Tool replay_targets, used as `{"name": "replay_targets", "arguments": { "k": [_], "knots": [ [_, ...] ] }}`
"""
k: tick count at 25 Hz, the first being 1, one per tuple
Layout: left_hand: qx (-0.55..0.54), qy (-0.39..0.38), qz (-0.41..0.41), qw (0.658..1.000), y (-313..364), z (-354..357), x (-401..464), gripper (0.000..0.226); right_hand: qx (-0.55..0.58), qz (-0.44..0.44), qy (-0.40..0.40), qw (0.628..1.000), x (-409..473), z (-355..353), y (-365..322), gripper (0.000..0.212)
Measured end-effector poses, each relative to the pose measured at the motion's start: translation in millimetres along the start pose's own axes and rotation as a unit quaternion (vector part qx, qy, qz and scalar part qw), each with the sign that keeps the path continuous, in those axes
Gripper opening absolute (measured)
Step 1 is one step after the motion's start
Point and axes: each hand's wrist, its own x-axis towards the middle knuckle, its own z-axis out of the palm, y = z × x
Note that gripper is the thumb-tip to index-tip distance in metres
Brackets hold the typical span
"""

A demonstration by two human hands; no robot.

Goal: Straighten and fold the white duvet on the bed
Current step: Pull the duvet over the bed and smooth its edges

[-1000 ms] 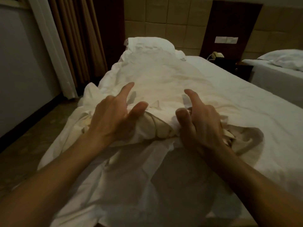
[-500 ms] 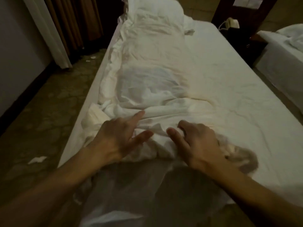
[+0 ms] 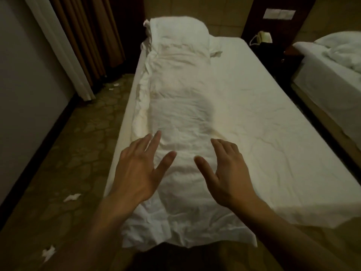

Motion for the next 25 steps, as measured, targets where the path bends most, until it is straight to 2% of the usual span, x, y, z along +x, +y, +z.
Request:
{"name": "replay_targets", "arguments": {
  "k": [5, 13, 20, 25],
  "knots": [
    [0.005, 0.027, 0.065, 0.998, -22.2, -107.8, 52.4, 0.095, -0.015, -0.017, 0.052, 0.998, 63.1, -46.5, -99.0, 0.089],
    [0.055, 0.023, 0.171, 0.983, -122.3, -242.2, 154.1, 0.086, -0.087, 0.046, 0.101, 0.99, 163.2, -52.1, -233.9, 0.091],
    [0.071, 0.011, 0.219, 0.973, -194.1, -287.8, 272.8, 0.089, -0.143, 0.07, 0.095, 0.983, 261.5, -31.6, -276.2, 0.095],
    [0.08, 0.028, 0.253, 0.964, -228.3, -300.3, 427.4, 0.093, -0.149, 0.075, 0.132, 0.977, 410.6, 0.9, -287.9, 0.097]
  ]
}}
